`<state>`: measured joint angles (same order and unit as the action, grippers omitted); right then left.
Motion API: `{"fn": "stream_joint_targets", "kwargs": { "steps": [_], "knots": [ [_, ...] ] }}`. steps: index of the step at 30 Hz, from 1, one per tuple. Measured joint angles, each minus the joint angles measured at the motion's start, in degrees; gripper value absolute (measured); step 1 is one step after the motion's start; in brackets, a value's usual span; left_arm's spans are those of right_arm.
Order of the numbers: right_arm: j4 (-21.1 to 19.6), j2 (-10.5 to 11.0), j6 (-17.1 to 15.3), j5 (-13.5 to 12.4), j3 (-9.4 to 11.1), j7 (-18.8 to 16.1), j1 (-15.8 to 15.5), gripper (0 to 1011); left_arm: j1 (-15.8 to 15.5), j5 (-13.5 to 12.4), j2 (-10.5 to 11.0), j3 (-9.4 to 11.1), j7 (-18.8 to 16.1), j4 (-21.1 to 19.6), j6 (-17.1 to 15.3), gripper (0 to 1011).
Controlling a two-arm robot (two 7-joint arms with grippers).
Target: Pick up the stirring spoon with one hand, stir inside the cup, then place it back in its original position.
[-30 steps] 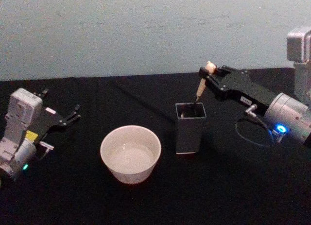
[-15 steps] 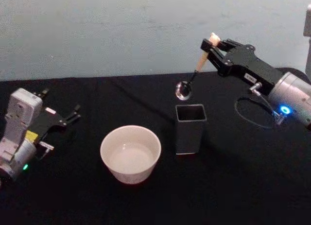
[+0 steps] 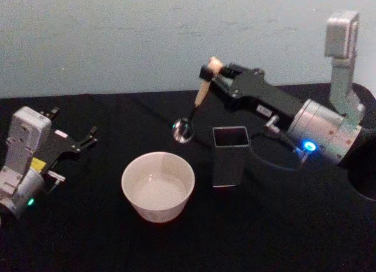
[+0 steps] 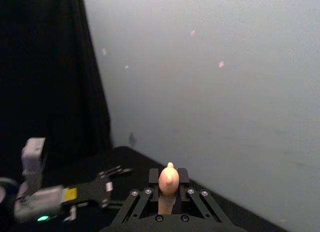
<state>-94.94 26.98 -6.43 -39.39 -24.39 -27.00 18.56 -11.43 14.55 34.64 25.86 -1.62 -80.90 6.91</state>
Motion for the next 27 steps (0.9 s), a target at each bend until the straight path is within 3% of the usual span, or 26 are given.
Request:
{"fn": "stream_joint_targets", "kwargs": {
  "steps": [7,13,27],
  "knots": [
    [1.6,0.4,0.1,0.0,-3.8,-2.9,0.3,221,0.0,0.0,0.0,0.0,0.0,0.0,0.0,1001],
    [3.4,0.7,0.8,2.8,-7.1,-4.3,0.9,221,0.0,0.0,0.0,0.0,0.0,0.0,0.0,1001],
    [6.2,0.1,2.5,6.7,-10.1,-6.1,1.2,221,0.0,0.0,0.0,0.0,0.0,0.0,0.0,1002]
  ]
}}
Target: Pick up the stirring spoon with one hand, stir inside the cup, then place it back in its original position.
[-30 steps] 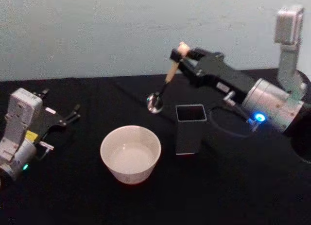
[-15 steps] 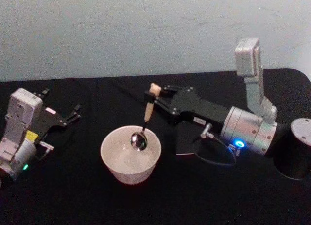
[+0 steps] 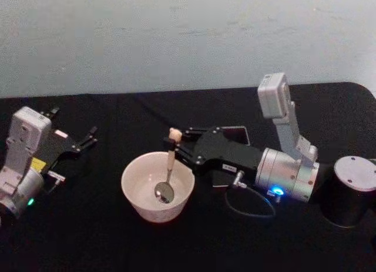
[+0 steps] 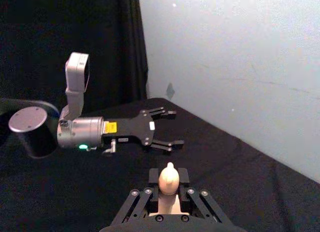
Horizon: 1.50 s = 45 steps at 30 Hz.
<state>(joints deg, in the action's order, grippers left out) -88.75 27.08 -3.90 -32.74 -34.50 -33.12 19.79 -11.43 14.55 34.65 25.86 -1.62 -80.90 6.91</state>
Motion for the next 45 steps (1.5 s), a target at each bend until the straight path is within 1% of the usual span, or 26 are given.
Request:
{"fn": "stream_joint_targets", "kwargs": {
  "steps": [6,15,25,31,35,38,45],
  "knots": [
    [0.8,-0.4,0.6,1.4,-0.9,-1.0,0.3,221,0.0,0.0,0.0,0.0,0.0,0.0,0.0,1001],
    [1.8,-1.3,1.0,2.6,-1.5,-1.5,0.5,221,0.0,0.0,0.0,0.0,0.0,0.0,0.0,1001],
    [4.0,-3.6,1.1,4.2,-2.5,-1.3,1.6,221,0.0,0.0,0.0,0.0,0.0,0.0,0.0,1002],
    [6.1,-5.6,1.0,5.5,-3.0,-0.4,2.6,221,0.0,0.0,0.0,0.0,0.0,0.0,0.0,1001],
    [7.3,-6.7,1.0,6.4,-3.0,0.6,3.1,221,0.0,0.0,0.0,0.0,0.0,0.0,0.0,1001],
    [8.4,-7.5,1.2,7.1,-2.6,1.5,3.5,218,0.0,0.0,0.0,0.0,0.0,0.0,0.0,1001],
    [10.8,-9.1,2.1,8.5,-0.9,3.2,4.3,221,0.0,0.0,0.0,0.0,0.0,0.0,0.0,1001]
  ]
}}
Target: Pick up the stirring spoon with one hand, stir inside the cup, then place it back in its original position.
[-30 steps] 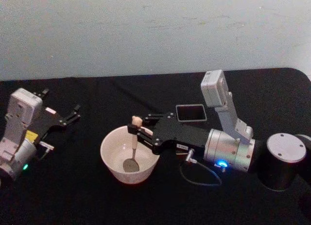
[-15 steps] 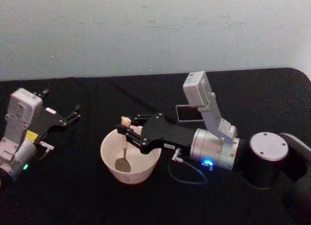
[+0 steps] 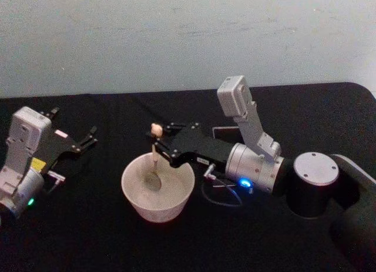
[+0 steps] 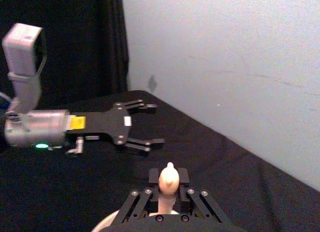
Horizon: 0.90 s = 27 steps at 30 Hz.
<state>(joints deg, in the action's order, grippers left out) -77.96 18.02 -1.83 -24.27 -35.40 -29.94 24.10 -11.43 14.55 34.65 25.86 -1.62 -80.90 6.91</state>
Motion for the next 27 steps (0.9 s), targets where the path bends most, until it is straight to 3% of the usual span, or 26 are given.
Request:
{"fn": "stream_joint_targets", "kwargs": {
  "steps": [12,27],
  "knots": [
    [0.2,0.9,0.1,1.4,2.4,0.6,-0.6,221,0.0,0.0,0.0,0.0,0.0,0.0,0.0,1001],
    [-8.4,6.5,-0.8,1.6,3.0,-2.9,-5.6,221,0.0,0.0,0.0,0.0,0.0,0.0,0.0,1001]
  ]
}}
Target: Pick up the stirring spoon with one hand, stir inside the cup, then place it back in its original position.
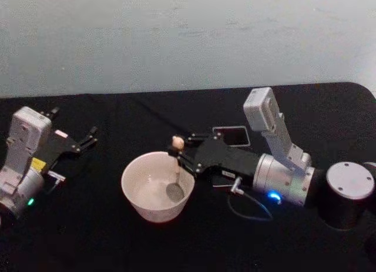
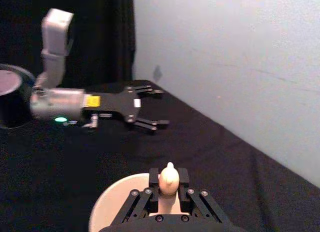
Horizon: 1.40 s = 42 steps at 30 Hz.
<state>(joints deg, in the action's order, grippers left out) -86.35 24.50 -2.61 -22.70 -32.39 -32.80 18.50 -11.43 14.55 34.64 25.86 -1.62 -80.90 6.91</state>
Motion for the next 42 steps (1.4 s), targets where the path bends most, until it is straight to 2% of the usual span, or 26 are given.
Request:
{"fn": "stream_joint_targets", "kwargs": {
  "steps": [5,12,21,26,37,42],
  "knots": [
    [-2.5,1.4,-0.4,-1.0,-0.6,-1.4,-1.2,221,0.0,0.0,0.0,0.0,0.0,0.0,0.0,1001],
    [-3.4,1.1,-0.8,-1.7,-1.9,-1.9,-1.4,221,0.0,0.0,0.0,0.0,0.0,0.0,0.0,1001],
    [-0.8,-1.7,-0.8,-1.8,-3.6,-1.7,0.8,221,0.0,0.0,0.0,0.0,0.0,0.0,0.0,1002],
    [2.2,-4.3,-0.7,-1.0,-4.3,-0.3,2.8,221,0.0,0.0,0.0,0.0,0.0,0.0,0.0,1001],
    [7.5,-7.9,-0.3,0.8,-3.8,2.4,5.7,221,0.0,0.0,0.0,0.0,0.0,0.0,0.0,1001],
    [8.3,-8.0,-0.1,1.3,-2.9,3.2,6.1,221,0.0,0.0,0.0,0.0,0.0,0.0,0.0,1001]
  ]
}}
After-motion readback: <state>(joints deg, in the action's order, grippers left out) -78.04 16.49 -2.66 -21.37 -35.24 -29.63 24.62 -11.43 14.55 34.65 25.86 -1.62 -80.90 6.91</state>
